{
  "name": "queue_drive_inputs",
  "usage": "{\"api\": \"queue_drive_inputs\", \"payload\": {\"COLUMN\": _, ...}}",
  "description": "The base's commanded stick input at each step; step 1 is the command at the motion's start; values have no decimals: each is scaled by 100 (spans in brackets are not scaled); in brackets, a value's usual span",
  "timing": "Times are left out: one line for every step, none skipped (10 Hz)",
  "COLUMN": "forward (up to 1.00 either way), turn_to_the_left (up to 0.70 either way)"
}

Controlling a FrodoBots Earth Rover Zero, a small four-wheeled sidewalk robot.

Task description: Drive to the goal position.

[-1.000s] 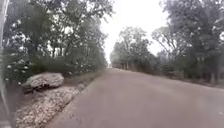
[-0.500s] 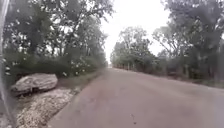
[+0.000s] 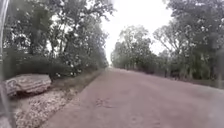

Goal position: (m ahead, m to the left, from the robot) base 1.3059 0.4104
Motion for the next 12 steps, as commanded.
{"api": "queue_drive_inputs", "payload": {"forward": 70, "turn_to_the_left": 0}}
{"api": "queue_drive_inputs", "payload": {"forward": 70, "turn_to_the_left": 0}}
{"api": "queue_drive_inputs", "payload": {"forward": 70, "turn_to_the_left": 0}}
{"api": "queue_drive_inputs", "payload": {"forward": 70, "turn_to_the_left": 0}}
{"api": "queue_drive_inputs", "payload": {"forward": 70, "turn_to_the_left": 0}}
{"api": "queue_drive_inputs", "payload": {"forward": 70, "turn_to_the_left": 0}}
{"api": "queue_drive_inputs", "payload": {"forward": 70, "turn_to_the_left": 0}}
{"api": "queue_drive_inputs", "payload": {"forward": 70, "turn_to_the_left": 0}}
{"api": "queue_drive_inputs", "payload": {"forward": 70, "turn_to_the_left": 0}}
{"api": "queue_drive_inputs", "payload": {"forward": 70, "turn_to_the_left": 0}}
{"api": "queue_drive_inputs", "payload": {"forward": 70, "turn_to_the_left": 0}}
{"api": "queue_drive_inputs", "payload": {"forward": 70, "turn_to_the_left": 0}}
